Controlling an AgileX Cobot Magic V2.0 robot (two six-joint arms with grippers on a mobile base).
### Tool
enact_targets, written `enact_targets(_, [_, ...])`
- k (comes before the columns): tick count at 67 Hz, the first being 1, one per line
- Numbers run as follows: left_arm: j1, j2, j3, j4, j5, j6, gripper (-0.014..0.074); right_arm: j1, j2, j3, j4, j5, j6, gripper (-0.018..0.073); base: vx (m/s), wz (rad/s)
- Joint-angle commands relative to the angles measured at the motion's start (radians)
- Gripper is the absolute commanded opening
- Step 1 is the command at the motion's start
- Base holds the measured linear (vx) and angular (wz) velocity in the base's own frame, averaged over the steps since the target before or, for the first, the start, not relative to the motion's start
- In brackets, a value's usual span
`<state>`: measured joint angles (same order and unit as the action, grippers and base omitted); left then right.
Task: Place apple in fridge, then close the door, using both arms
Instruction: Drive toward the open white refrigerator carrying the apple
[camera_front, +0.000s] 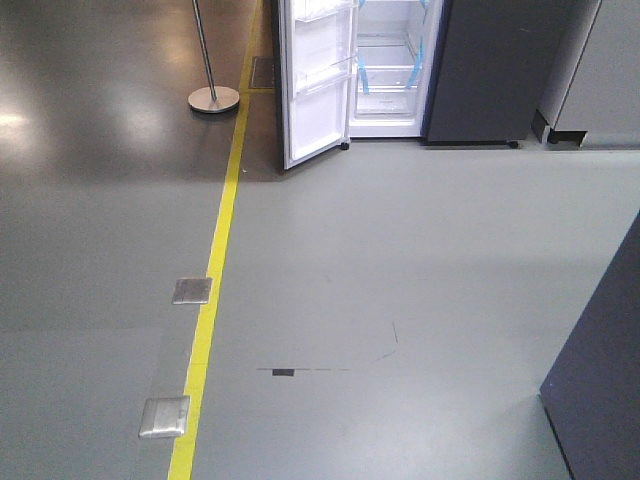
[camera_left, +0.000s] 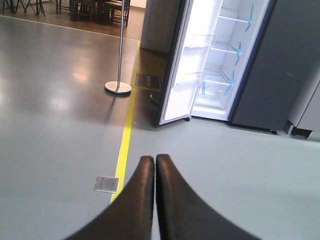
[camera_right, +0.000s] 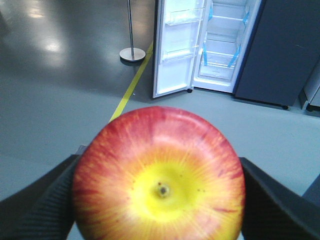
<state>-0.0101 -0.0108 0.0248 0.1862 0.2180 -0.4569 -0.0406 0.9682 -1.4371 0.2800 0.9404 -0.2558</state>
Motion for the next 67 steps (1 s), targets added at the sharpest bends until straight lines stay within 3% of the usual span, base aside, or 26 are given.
enact_targets(1, [0.001, -0.016, -0.019, -0.003, -0.073, -0.003, -0.0007, 0.000, -0.009, -0.029, 0.014, -0.083, -0.005, 0.0204, 0.27, 0.00])
enact_targets(67, [0.001, -0.016, -0.019, -0.003, -0.073, -0.003, -0.0007, 0.000, -0.009, -0.029, 0.014, -0.083, -0.005, 0.0204, 0.28, 0.02])
